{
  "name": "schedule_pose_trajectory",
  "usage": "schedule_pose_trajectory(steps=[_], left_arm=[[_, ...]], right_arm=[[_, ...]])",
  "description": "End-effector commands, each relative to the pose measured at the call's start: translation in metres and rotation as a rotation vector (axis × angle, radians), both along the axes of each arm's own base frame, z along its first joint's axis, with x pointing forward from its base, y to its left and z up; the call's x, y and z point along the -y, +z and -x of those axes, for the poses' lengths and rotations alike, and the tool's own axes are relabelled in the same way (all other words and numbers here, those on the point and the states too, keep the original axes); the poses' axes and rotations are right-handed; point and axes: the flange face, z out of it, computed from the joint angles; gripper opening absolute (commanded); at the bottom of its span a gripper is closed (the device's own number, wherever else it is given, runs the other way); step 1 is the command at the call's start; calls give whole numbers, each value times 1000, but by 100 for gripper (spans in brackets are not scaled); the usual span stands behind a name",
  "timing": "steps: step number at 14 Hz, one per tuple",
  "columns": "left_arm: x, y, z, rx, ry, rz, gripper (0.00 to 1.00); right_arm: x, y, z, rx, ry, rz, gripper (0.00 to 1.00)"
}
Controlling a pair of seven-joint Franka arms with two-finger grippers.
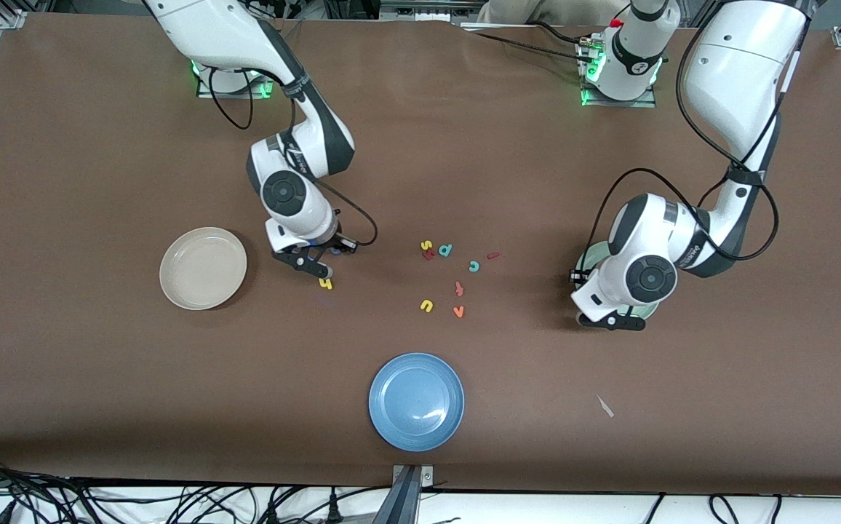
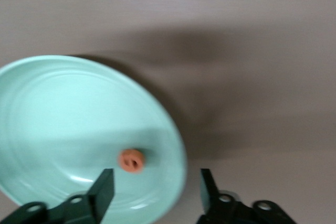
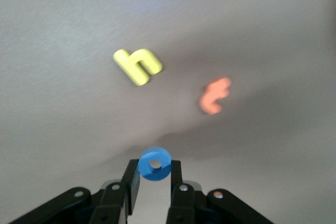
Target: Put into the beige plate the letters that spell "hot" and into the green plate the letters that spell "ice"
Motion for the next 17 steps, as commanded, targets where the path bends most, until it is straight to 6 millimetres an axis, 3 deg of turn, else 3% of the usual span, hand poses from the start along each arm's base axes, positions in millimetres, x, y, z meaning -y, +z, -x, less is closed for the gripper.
schedule_pose_trajectory(steps=[1, 2, 4, 5, 9, 10, 11, 12, 13, 14, 17], left_arm=[[43, 16, 14, 6, 70, 22, 100], [60, 18, 20, 7, 87, 30, 100], [72, 15, 24, 7, 153, 22, 100], [90, 13, 31, 0, 197, 37, 100], [144, 0, 48, 43, 362, 42, 100], [160, -6, 54, 55, 381, 46, 100], [169, -10, 56, 73, 424, 53, 92], [171, -11, 53, 93, 485, 62, 82], [173, -15, 52, 100, 533, 62, 74], [174, -18, 52, 105, 582, 62, 65], [200, -23, 58, 142, 838, 61, 59]], right_arm=[[59, 35, -14, -43, 114, 2, 0], [86, 45, -19, -61, 161, 1, 0], [143, 57, -26, -80, 249, -12, 0], [166, 61, -26, -81, 282, -19, 0], [238, 59, -26, -66, 367, -28, 0], [248, 54, -28, -53, 377, -19, 0], [255, 46, -29, -40, 374, -6, 1], [260, 41, -30, -37, 365, 1, 31], [261, 40, -32, -37, 354, -3, 80], [261, 43, -33, -36, 344, -16, 100], [244, 54, -38, -45, 337, -28, 100]])
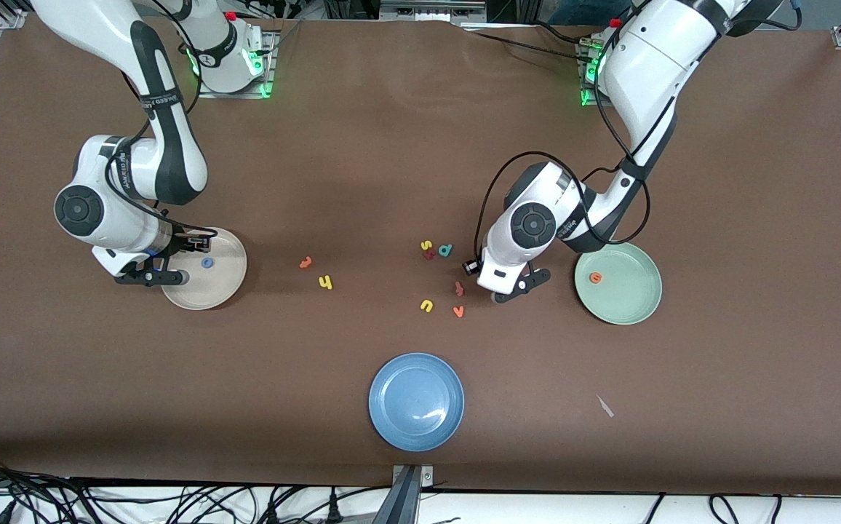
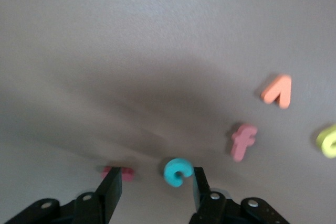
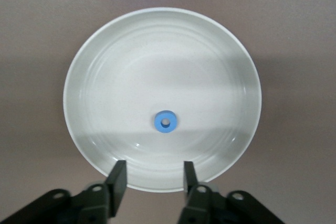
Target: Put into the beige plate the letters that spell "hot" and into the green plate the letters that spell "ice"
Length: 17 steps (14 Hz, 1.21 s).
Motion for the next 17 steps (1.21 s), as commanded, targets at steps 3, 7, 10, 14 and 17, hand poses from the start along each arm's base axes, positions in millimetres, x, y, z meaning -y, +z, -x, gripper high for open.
schedule_pose_trajectory(steps=[3, 7, 10, 14, 17], left_arm=[[26, -10, 6, 33, 285, 21, 56], [20, -16, 12, 11, 276, -5, 58], [18, -20, 15, 12, 236, -54, 58], [19, -21, 16, 12, 237, -56, 54], [18, -23, 16, 10, 237, -59, 38]], right_arm=[[-62, 17, -7, 0, 2, -46, 100], [-136, 15, -12, 12, 114, -95, 100], [-183, 3, -15, 14, 198, -102, 100], [-220, -16, -31, 31, 221, -109, 100], [-231, -36, -36, 67, 230, -113, 100]])
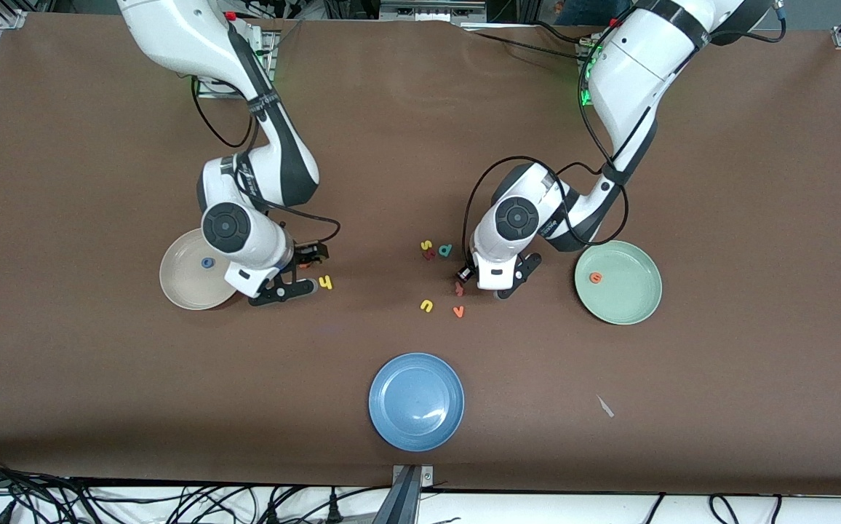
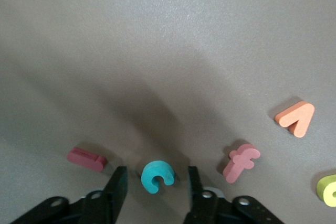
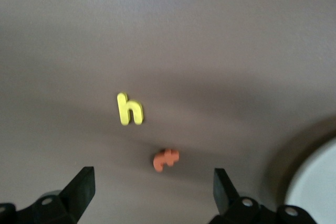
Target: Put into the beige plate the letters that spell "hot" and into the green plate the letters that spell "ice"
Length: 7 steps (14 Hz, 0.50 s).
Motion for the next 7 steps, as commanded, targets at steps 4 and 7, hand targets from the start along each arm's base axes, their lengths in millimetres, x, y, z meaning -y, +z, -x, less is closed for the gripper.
schedule_pose_trajectory(steps=[4, 7], left_arm=[[-1, -7, 4, 10, -13, -38, 37], [-1, -6, 4, 21, -27, -46, 20]], right_arm=[[-30, -38, -5, 61, 2, -44, 100], [-35, -52, -5, 83, 3, -53, 100]])
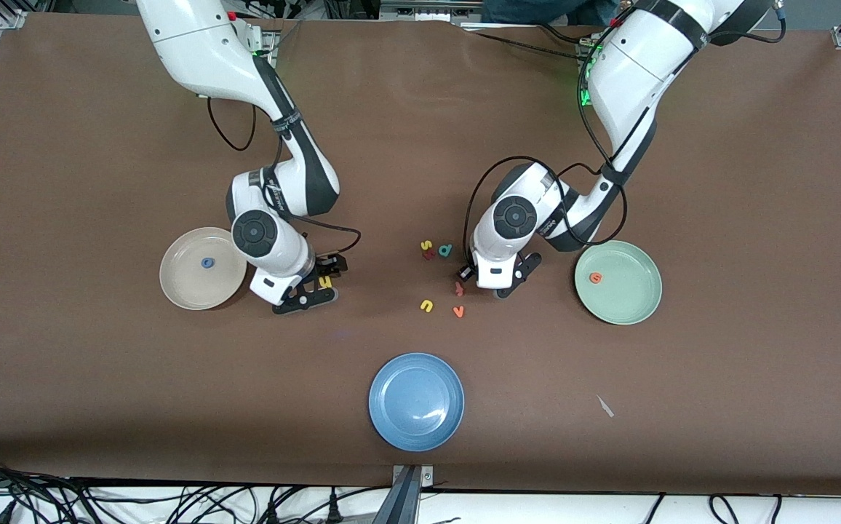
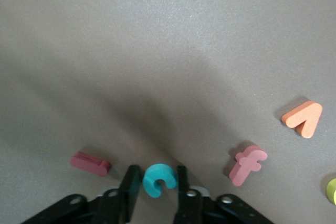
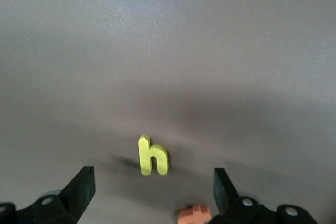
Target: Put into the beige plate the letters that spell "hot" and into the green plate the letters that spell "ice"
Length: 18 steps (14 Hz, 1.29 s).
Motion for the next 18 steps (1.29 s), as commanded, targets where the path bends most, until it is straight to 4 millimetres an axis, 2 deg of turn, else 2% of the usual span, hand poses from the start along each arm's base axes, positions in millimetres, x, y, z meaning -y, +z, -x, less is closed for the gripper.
schedule_pose_trajectory(steps=[1, 2, 3, 4, 5, 7, 8, 10, 11, 15, 18], left_arm=[[-2, -2, 0, 10, -5, -30, 16], [-5, 3, -4, 15, -6, -31, 12], [-8, 7, -7, 12, -7, -36, 12], [-10, 16, -9, -5, -19, -58, 11], [-13, 35, -16, -15, -28, -76, 11], [-20, 62, -26, -46, -65, -110, 11], [-33, 66, -34, -56, -104, -113, 11], [-74, 78, -51, -75, -189, -113, 11], [-93, 82, -53, -106, -245, -121, 12], [-183, 66, -70, -171, -395, -121, 12], [-218, 55, -73, -194, -450, -98, 14]], right_arm=[[-9, -13, -4, 16, -12, -20, 100], [-11, -17, -3, 20, -10, -22, 99], [-10, -22, -2, 17, 1, -19, 94], [-10, -23, -2, 17, 7, -18, 87], [-10, -23, -2, 21, 9, -18, 79], [-10, -23, -3, 27, 29, -20, 54], [-8, -22, -4, 27, 32, -20, 42], [-9, -22, -3, 23, 30, -23, 40], [-10, -21, -4, 24, 29, -24, 34], [-10, -22, -2, 21, 30, -23, 21], [-11, -18, -5, 25, 30, -25, 13]])
